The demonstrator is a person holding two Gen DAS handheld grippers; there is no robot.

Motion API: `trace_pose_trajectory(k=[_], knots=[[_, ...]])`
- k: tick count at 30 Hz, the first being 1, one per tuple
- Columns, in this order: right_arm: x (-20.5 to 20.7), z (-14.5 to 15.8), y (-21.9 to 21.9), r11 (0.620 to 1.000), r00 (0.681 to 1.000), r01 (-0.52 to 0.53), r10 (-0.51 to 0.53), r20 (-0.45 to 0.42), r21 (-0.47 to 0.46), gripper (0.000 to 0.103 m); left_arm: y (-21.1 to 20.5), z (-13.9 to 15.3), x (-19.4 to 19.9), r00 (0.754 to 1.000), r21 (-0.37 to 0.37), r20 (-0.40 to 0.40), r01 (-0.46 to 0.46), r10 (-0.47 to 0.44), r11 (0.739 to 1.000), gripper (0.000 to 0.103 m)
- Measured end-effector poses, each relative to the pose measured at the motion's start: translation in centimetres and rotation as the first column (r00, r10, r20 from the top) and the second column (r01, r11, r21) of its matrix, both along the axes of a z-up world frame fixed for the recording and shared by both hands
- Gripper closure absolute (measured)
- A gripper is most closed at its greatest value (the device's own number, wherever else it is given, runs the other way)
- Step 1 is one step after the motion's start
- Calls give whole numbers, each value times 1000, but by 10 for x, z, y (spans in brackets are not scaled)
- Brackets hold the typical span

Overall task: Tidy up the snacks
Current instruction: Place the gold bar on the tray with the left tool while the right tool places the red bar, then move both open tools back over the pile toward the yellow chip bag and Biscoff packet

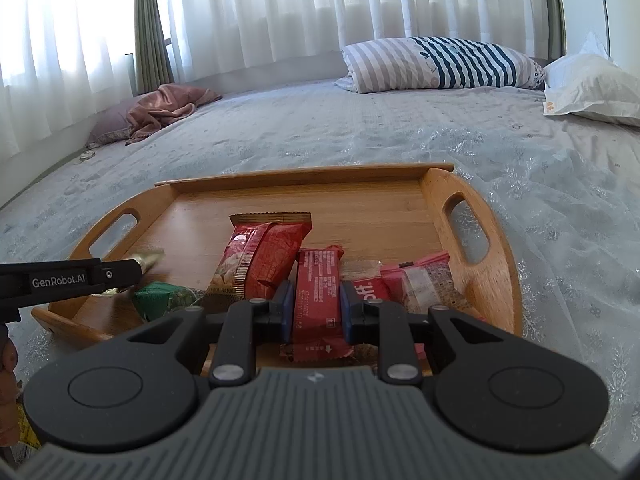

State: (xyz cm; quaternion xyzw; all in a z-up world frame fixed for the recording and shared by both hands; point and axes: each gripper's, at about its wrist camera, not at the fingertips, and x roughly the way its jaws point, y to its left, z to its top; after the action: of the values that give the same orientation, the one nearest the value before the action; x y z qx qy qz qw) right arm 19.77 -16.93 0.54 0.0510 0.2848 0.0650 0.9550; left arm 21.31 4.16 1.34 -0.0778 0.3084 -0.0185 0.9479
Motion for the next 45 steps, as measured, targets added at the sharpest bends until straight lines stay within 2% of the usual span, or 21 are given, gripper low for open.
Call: trace_pose_trajectory(k=[6,9,12,14,16,22,26,33,38,45], knots=[[0,-1,2,1000,1000,-2,2,5,-3,75,-2,-2,1,1000,13,-2,7,-7,1000,71],[-2,-1,3,1000,1000,-3,3,2,0,63,-3,-2,1,1000,18,-6,9,-9,1000,69],[-3,4,2,1000,1000,-1,1,-6,1,52,-4,2,-5,1000,29,13,11,-12,1000,53],[-7,9,0,1000,1000,0,1,8,-7,49,-5,7,-10,999,38,34,19,-21,999,46],[-14,15,-2,1000,999,-7,7,35,-19,45,-5,12,-16,999,47,41,32,-34,998,35],[-38,28,-8,999,996,-29,32,85,-41,36,-1,24,-41,997,22,55,57,-58,998,23],[-55,30,-11,998,994,-41,44,98,-37,30,5,29,-63,996,8,62,68,-68,998,18],[-83,27,-11,997,990,-63,68,125,-42,12,10,31,-102,994,26,85,73,-75,997,12],[-101,22,-10,996,988,-68,74,135,-49,7,15,25,-126,993,8,103,50,-50,999,8],[-124,9,-10,996,987,-69,77,142,-57,0,17,13,-151,992,31,120,42,-45,999,6]])
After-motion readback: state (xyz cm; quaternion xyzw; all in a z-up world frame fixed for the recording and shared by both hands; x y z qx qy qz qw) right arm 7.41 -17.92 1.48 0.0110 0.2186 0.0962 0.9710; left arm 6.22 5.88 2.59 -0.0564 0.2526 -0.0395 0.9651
